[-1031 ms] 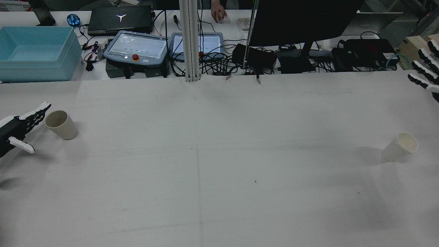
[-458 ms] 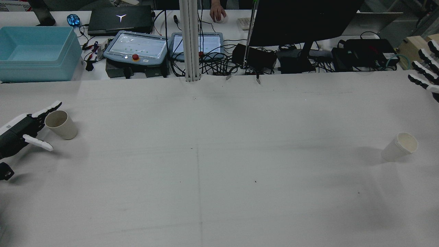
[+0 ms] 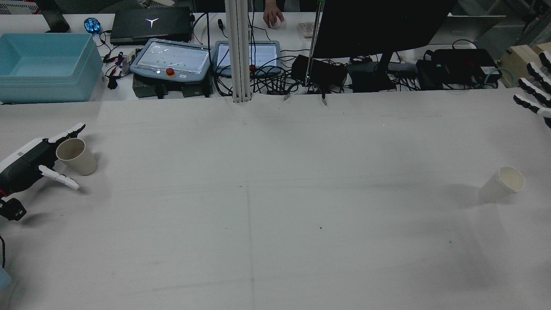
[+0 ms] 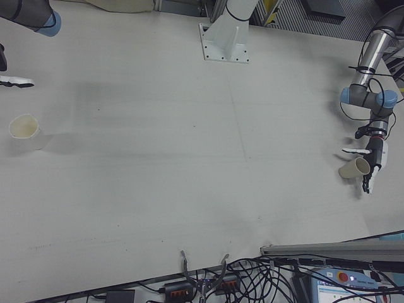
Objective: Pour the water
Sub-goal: 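Move the left hand to the beige cup and close fingers around it, then move the right hand to the other beige cup and grasp it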
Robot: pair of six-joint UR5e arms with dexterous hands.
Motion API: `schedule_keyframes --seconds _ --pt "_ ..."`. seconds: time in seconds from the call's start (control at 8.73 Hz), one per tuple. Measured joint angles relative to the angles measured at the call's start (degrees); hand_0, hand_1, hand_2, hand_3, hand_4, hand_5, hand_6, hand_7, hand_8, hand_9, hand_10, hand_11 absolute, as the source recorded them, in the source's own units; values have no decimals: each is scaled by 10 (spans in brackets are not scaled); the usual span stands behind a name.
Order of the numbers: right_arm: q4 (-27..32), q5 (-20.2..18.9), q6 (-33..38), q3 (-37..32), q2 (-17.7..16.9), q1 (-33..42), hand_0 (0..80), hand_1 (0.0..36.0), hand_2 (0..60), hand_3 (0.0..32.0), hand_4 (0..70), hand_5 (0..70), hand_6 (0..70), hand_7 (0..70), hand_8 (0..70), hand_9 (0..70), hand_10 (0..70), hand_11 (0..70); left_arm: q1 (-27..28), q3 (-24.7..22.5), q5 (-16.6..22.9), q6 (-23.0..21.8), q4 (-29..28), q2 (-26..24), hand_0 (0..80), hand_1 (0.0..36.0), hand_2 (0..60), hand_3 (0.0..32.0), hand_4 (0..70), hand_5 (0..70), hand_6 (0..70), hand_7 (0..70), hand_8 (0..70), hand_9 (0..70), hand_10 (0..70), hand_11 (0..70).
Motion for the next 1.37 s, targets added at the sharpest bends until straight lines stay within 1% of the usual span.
schedule_keyframes --seconds 0.11,0.23,0.34,0.46,0.57,0.69,0.8,0.92,1.03,1.37 --pt "2 0 0 0 -2 0 542 236 72 234 0 48 0 0 0 0 0 0 0 0 0 1 4 -4 800 242 0 20 165 0 18 45 0 0 0 17" --pt "3 0 0 -1 -4 0 539 235 70 236 0 47 0 0 0 0 0 0 4 -1 -1 1 8 -7 800 257 0 4 206 0 23 45 3 0 0 24" --pt "5 0 0 -1 -6 0 539 233 64 236 0 47 0 0 0 0 0 0 10 -2 -1 1 14 -11 800 255 0 0 282 700 29 32 5 0 3 35" --pt "6 0 1 -1 -10 1 537 233 64 234 0 46 0 0 0 0 0 0 13 -3 -2 0 22 -17 800 223 0 0 346 700 33 36 7 0 11 41" --pt "7 0 1 -2 -13 2 535 231 62 232 0 44 0 0 0 0 0 0 15 -6 -5 0 34 -24 797 200 0 0 437 700 51 69 8 0 22 52" --pt "7 0 3 -2 -15 2 534 230 62 230 0 43 0 0 0 0 0 0 15 -11 -9 -2 47 -32 800 220 0 0 619 700 94 135 24 17 46 87" --pt "7 0 5 -2 -17 4 537 231 58 228 0 43 0 0 0 0 0 0 15 -14 -12 -6 60 -37 800 338 0 0 700 700 136 180 56 54 75 141" --pt "8 0 5 -2 -17 6 537 231 59 224 0 42 0 0 0 0 0 0 16 -17 -20 -15 71 -40 800 360 265 0 700 700 149 195 67 68 85 162" --pt "12 0 6 -2 -19 6 537 233 62 232 0 44 0 0 0 0 0 0 16 -18 -30 -25 79 -41 800 360 600 0 700 700 147 202 63 66 87 164" --pt "18 2 7 -4 -21 8 540 235 67 240 0 48 0 0 0 0 0 0 16 -19 -42 -40 87 -40 800 360 600 0 700 700 149 213 61 60 89 165"
